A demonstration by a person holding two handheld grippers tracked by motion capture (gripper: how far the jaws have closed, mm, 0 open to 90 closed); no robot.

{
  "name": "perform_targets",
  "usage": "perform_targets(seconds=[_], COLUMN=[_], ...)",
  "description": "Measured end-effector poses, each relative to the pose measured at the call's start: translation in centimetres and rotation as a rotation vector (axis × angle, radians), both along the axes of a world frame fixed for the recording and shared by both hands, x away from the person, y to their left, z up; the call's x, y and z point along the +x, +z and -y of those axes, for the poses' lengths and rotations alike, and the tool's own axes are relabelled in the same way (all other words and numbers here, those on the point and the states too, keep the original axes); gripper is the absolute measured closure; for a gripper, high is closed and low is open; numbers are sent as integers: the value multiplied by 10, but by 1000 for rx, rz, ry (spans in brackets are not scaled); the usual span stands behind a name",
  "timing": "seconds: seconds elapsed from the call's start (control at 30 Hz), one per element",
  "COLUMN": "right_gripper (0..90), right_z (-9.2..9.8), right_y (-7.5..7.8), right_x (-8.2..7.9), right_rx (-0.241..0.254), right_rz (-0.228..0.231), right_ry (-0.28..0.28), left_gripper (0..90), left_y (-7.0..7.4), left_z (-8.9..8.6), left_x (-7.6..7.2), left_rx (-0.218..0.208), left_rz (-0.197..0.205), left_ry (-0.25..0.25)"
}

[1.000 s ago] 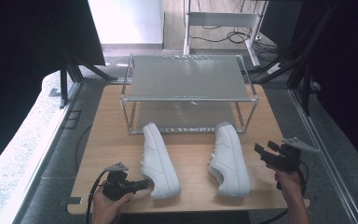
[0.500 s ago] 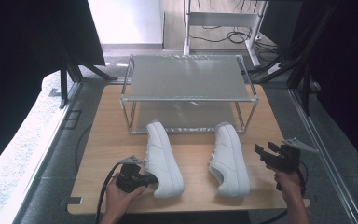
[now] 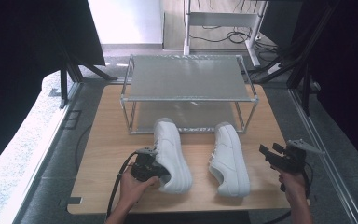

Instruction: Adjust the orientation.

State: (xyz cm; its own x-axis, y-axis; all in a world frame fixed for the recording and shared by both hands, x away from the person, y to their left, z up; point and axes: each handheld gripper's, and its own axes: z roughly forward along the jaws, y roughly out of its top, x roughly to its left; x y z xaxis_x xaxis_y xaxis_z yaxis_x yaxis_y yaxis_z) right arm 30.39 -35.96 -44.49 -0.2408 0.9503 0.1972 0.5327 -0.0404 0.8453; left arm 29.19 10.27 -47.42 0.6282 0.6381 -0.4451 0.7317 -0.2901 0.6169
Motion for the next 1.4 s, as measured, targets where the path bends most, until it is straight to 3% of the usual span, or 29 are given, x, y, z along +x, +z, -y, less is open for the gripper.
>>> perform_targets(seconds=[0.07,0.33,0.4,0.63,0.83,1.17,1.4], right_gripper=[370,370,370,370,370,370,371], right_z=[1,0,1,2,-1,2,3], right_y=[0,-3,-3,-4,-5,-5,-4], right_x=[0,0,0,0,1,-1,0], right_rx=[0,-2,-1,-1,-10,-7,-5], right_rz=[-4,-10,-9,-16,-21,-22,-22], right_ry=[3,3,0,-3,9,0,-1], left_gripper=[899,889,862,871,900,900,898], left_y=[4,16,19,19,16,18,19], left_z=[6,48,58,66,60,44,23], left_x=[3,15,14,15,17,13,9], left_rx=[-29,22,79,85,123,134,157], left_rz=[-4,0,21,21,11,-1,10], left_ry=[-17,-87,-99,-101,-102,-106,-66])
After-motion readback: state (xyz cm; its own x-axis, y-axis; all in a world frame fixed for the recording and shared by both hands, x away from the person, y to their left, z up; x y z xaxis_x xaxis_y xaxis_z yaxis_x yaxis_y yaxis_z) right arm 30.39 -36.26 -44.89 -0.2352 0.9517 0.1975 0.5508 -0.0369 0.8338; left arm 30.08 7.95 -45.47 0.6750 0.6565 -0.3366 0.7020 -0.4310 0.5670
